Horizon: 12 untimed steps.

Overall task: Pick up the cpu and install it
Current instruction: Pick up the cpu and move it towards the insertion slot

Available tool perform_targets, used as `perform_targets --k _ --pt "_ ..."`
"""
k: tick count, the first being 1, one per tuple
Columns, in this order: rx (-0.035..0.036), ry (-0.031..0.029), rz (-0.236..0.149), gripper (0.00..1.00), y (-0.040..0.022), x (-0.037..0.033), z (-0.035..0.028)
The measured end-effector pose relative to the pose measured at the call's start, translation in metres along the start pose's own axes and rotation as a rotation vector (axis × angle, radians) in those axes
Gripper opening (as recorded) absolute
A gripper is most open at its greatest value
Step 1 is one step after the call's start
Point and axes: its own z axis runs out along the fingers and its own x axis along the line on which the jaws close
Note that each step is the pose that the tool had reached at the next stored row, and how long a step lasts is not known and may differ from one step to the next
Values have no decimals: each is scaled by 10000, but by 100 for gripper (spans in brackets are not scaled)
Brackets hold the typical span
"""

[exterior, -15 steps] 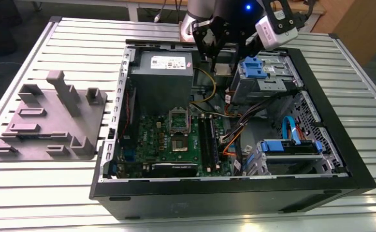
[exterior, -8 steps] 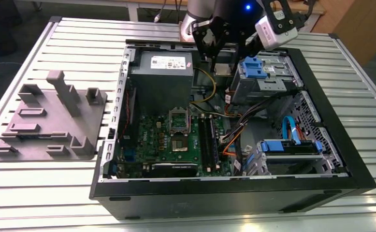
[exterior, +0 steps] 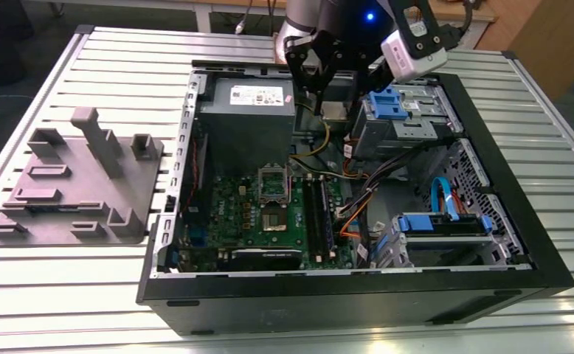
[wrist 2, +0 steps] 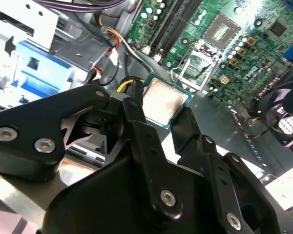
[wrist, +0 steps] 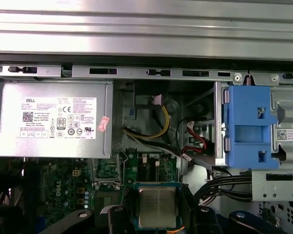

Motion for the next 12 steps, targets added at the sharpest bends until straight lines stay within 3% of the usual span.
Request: perform_targets --k 7,12 --pt "1 1 0 47 -60 127 25" --pt "1 0 0 47 -111 196 80"
